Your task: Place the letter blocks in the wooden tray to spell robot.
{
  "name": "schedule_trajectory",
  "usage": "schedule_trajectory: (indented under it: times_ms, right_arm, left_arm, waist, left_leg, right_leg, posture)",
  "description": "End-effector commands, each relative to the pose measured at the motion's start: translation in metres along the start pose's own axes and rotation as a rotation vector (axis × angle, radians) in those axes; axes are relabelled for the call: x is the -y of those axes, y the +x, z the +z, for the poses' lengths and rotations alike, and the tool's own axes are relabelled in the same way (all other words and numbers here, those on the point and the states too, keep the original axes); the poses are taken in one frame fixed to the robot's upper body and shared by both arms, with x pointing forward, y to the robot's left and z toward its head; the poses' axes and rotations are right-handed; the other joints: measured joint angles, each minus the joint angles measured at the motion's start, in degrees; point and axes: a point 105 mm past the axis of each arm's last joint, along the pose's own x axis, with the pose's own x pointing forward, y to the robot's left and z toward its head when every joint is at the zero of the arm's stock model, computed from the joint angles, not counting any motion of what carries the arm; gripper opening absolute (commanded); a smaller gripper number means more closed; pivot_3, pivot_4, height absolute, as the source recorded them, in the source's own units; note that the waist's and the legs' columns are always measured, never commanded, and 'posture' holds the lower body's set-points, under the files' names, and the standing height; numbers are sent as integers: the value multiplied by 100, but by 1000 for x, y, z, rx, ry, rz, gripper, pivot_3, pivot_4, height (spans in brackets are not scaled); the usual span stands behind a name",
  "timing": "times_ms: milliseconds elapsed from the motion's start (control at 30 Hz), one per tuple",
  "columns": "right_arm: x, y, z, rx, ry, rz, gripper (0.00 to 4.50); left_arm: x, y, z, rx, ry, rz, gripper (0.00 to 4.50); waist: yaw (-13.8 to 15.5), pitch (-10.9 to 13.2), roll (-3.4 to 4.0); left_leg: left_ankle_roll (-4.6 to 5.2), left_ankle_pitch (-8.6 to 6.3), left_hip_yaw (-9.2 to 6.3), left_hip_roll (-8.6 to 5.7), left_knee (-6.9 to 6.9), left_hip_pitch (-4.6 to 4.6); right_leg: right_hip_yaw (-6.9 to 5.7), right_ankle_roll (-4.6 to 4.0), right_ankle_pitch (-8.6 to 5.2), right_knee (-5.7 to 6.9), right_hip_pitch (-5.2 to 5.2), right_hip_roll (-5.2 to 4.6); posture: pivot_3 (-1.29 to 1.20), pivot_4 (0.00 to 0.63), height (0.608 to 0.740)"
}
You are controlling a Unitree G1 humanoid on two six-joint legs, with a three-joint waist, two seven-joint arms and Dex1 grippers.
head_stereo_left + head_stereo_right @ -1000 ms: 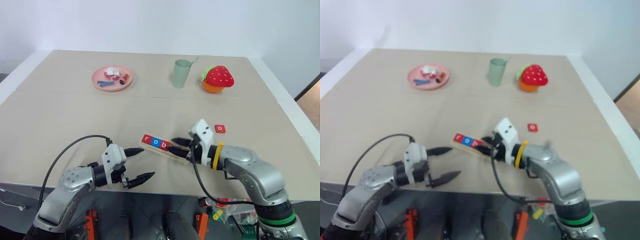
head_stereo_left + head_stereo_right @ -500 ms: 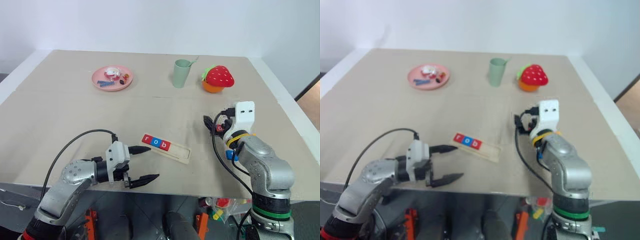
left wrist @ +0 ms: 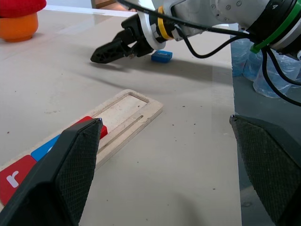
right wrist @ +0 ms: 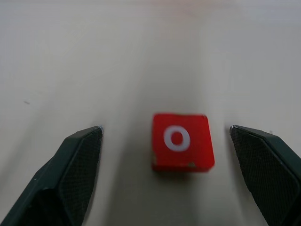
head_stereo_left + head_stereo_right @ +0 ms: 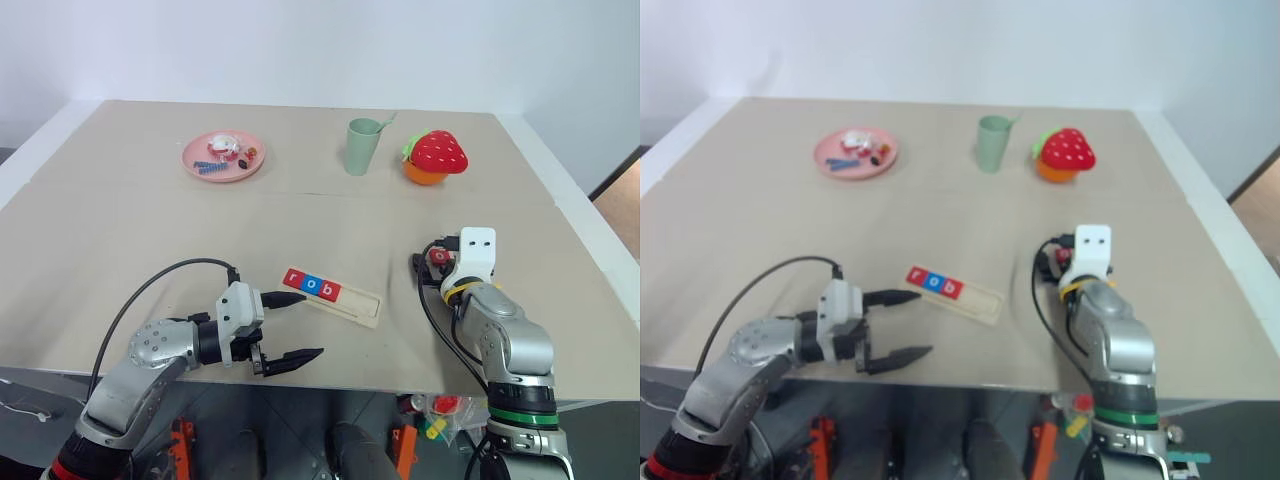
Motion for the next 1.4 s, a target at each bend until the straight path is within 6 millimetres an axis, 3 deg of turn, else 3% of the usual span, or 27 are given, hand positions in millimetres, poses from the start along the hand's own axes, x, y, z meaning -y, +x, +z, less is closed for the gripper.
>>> schedule_trajectory:
  times_ms: [33, 333, 633, 733, 900, 1067, 1400]
  right_arm:
    - [12, 3, 9, 33, 19, -62, 4237]
    - [4, 7, 17, 35, 26, -86, 1277]
    - [-16, -16, 39, 73, 158, -273, 1250]
    - [-36, -23, 43, 68, 199, -282, 1250]
    - [-59, -31, 29, 0, 256, -315, 1250]
    - [-81, -32, 24, -34, 250, -234, 1250]
    - [-99, -29, -4, -169, 255, -117, 1250]
  left_arm:
    - [2, 0, 7, 17, 39, 1, 4500]
    - [3, -2, 5, 9, 40, 4, 4500]
    - [6, -4, 1, -11, 30, -1, 4500]
    - [7, -5, -2, -23, 30, -12, 4500]
    - [6, -6, -3, -32, 31, -26, 4500]
    - [8, -7, -5, -39, 40, -36, 4500]
    - [10, -6, -7, -41, 49, -35, 4500]
  waist:
    - [0, 0, 0]
    - [0, 0, 0]
    - [-10, 0, 3]
    - [-9, -1, 3]
    - [-23, -1, 5]
    - [-37, -1, 5]
    - [-147, -2, 4]
  left_leg:
    - [0, 0, 0, 0, 0, 1]
    - [0, 0, -1, 0, 0, 0]
    - [0, 1, -6, 5, -5, -3]
    - [-2, 2, -5, 4, -4, -5]
    - [-2, 2, -5, 5, -9, -7]
    - [-3, 2, -5, 2, -11, -13]
    - [-3, 2, -6, 5, -19, -14]
  right_leg:
    - [0, 0, 1, 0, 0, 0]
    - [0, 1, 1, 0, 0, 0]
    - [-1, -4, 0, 5, -9, 4]
    - [-1, -4, 0, 4, -11, 2]
    - [-2, -6, -2, 2, -17, -1]
    - [2, -5, -4, 1, -24, -9]
    - [-3, -9, -5, 4, -31, -1]
  posture:
    - [0, 150, 740]
    - [0, 150, 740]
    - [0, 150, 740]
    - [0, 150, 740]
    - [0, 150, 740]
    - [0, 150, 740]
    - [0, 150, 740]
